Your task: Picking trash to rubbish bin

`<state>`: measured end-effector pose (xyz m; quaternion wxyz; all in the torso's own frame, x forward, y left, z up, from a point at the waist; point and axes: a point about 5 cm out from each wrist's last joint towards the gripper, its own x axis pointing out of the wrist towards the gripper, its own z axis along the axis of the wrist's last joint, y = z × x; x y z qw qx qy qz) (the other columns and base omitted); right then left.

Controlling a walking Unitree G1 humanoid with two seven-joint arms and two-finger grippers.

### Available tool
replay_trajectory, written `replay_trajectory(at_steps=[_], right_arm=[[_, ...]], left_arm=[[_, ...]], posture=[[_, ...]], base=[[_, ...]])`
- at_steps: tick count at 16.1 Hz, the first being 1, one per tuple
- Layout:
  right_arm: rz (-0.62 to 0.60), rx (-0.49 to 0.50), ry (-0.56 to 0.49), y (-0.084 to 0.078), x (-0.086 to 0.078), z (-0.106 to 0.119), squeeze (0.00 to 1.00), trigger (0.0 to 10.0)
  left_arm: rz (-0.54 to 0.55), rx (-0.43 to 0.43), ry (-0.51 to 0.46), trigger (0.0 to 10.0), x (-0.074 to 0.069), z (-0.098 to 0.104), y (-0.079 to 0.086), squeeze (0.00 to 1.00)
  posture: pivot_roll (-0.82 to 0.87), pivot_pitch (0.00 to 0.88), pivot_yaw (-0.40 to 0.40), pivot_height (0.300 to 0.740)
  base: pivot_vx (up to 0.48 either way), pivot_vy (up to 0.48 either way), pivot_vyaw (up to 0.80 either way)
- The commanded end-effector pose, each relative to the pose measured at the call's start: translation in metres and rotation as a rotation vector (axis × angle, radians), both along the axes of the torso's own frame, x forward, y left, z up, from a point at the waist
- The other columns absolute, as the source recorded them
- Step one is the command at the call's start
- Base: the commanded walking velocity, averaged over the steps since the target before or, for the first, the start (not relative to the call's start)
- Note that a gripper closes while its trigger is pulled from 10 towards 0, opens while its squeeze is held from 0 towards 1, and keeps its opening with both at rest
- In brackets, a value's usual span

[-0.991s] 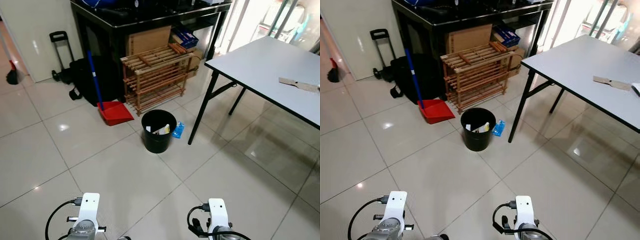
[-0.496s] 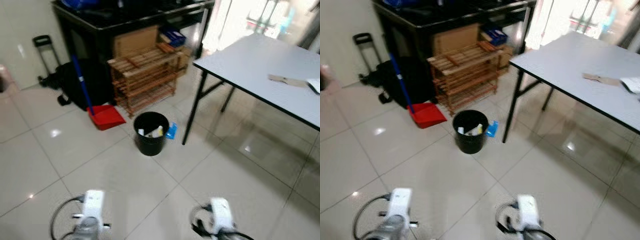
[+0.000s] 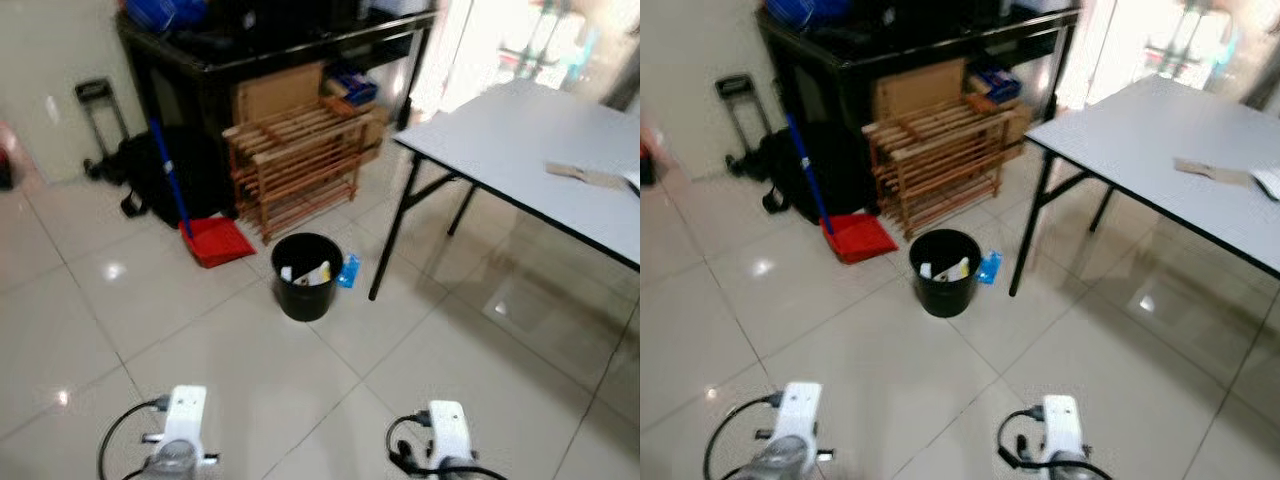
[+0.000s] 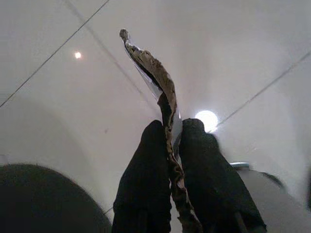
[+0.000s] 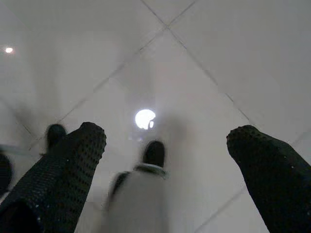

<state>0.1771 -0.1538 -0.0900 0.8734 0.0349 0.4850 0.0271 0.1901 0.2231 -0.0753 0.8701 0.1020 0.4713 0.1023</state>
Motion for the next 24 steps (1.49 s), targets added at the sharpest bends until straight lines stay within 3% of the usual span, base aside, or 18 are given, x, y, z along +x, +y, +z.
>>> replay_trajectory(at_steps=[1,14,20,24], right_arm=[[-0.002,-0.002,-0.021,-0.0001,0.0059,0.0029,0.00,10.0],[-0.025,0.017,-0.028,0.0007,0.0072,0.0035,0.00,10.0],[0.032,-0.014,-0.037,0.0014,0.0083,0.0042,0.00,10.0],[0.033,-0.010,-0.028,0.0021,0.0070,0.0034,0.00,10.0]], left_arm=[[-0.004,0.001,-0.004,10.0,0.0025,0.0010,-0.0012,0.00],[-0.004,-0.003,0.003,10.0,0.0020,0.0006,-0.0016,0.00],[-0.007,-0.005,0.004,10.0,0.0016,0.0003,-0.0019,0.00],[-0.008,-0.006,0.004,10.0,0.0016,0.0002,-0.0021,0.00]], posture=[[0.00,0.067,-0.048,0.740],[0.01,0.067,-0.050,0.740],[0.01,0.068,-0.050,0.740],[0.01,0.067,-0.049,0.740]], base=[[0.341,0.000,0.00],[0.427,0.000,-0.10],[0.480,0.000,0.00],[0.480,0.000,0.70]])
